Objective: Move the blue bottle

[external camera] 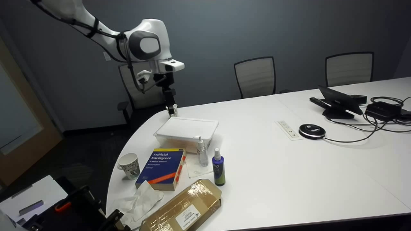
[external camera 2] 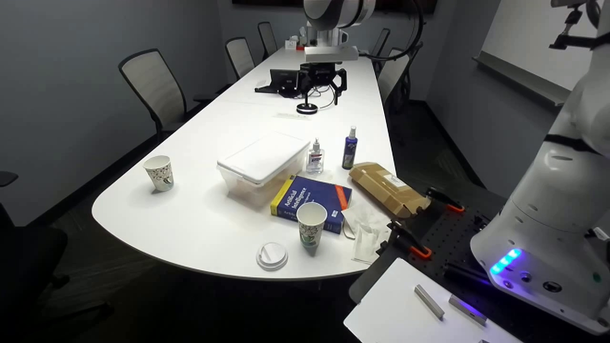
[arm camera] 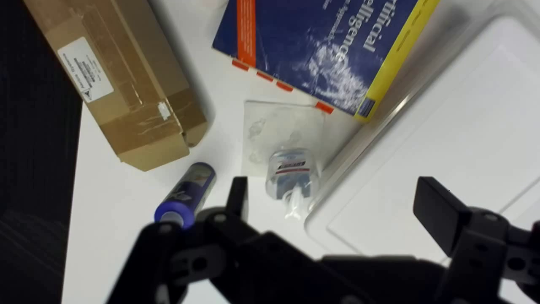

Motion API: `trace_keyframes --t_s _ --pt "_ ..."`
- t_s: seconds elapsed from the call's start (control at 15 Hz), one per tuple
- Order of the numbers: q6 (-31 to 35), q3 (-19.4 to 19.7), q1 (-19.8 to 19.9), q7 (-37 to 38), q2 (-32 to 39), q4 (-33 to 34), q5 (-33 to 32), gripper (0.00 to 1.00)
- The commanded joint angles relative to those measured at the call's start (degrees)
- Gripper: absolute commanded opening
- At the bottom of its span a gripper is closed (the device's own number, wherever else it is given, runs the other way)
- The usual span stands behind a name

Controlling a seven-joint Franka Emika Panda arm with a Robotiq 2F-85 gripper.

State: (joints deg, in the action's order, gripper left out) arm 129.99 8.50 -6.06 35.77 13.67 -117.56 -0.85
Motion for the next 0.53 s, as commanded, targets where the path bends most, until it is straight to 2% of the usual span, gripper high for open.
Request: trace_keyframes --t_s 0.0,0.2,0.47 --pt "-2.25 -4.9 -1.48 0.71 -6.22 -5.37 -0.86 1.0" --pt "-1.84 -9.01 -2.03 -0.69 -7.73 -7.31 0.2 1.0" --pt "-1.9 -12.06 -2.39 -0.97 -8.09 -8.44 0.58 1.0"
